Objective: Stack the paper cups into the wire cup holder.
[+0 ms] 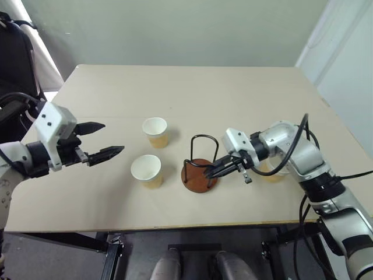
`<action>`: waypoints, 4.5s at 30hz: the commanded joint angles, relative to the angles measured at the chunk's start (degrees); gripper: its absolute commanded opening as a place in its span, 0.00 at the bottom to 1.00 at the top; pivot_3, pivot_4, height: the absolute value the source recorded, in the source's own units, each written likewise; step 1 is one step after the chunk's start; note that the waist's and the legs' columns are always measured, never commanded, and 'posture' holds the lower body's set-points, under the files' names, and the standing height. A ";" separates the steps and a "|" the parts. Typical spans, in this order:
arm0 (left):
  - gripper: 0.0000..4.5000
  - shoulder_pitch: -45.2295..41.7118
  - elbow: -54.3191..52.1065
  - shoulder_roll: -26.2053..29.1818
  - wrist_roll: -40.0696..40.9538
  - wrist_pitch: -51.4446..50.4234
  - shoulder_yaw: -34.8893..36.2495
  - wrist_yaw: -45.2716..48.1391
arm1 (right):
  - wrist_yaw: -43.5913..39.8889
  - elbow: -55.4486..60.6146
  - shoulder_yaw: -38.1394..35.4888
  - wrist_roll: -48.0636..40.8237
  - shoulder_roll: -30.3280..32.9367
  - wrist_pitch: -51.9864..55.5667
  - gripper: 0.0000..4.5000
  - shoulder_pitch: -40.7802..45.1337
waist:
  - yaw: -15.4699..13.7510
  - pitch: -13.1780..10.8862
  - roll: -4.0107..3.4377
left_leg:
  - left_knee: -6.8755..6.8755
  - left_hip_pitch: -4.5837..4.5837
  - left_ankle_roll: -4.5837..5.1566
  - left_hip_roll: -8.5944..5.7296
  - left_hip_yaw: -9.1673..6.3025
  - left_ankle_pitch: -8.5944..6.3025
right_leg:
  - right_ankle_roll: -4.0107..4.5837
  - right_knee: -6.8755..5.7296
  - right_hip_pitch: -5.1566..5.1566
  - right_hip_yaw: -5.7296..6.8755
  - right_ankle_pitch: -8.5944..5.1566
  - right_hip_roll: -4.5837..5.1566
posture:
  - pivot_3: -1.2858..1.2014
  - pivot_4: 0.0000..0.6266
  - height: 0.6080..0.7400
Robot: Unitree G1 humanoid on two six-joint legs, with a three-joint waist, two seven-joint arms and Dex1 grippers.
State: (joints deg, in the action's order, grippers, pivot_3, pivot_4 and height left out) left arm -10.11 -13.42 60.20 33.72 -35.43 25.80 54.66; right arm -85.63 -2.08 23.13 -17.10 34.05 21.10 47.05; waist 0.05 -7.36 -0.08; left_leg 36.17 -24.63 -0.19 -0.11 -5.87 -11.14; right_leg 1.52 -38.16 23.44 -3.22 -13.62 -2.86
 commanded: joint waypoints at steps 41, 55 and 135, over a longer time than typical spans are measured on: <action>1.00 -12.21 4.90 2.81 3.78 2.31 -3.55 12.83 | -5.59 6.61 -17.37 -10.26 14.52 10.87 0.99 8.78 | -0.43 0.00 0.00 | -0.10 0.02 -0.23 0.03 -0.01 -0.13 | 0.27 0.05 0.00 0.03 -0.04 0.00 | 0.52 0.24 1.00; 1.00 -18.95 0.19 1.45 6.13 1.29 -15.57 23.08 | 2.59 13.94 -19.31 0.25 35.65 10.35 0.99 -15.82 | 0.04 -0.03 0.07 | -0.02 0.23 -0.13 0.04 0.16 -0.20 | -0.11 0.08 -0.28 -0.14 -0.14 -0.02 | 0.52 0.24 1.00; 1.00 -2.72 -7.70 7.86 4.09 0.10 -1.20 13.16 | 6.64 9.57 -7.11 0.16 8.21 7.99 0.82 9.44 | -0.17 -0.04 0.06 | 0.01 0.25 0.12 0.12 0.18 -0.27 | 0.13 0.06 -0.26 -0.11 -0.19 -0.05 | 0.52 0.24 1.00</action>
State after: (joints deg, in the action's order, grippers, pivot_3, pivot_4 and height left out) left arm -11.81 -21.44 66.87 38.97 -36.82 25.04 67.69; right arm -79.48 7.31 18.93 -16.67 41.32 29.53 55.51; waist -0.12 -7.40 -0.02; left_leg 36.19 -24.37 -0.07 0.01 -5.68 -11.41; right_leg 1.65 -38.09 23.17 -3.33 -13.80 -2.92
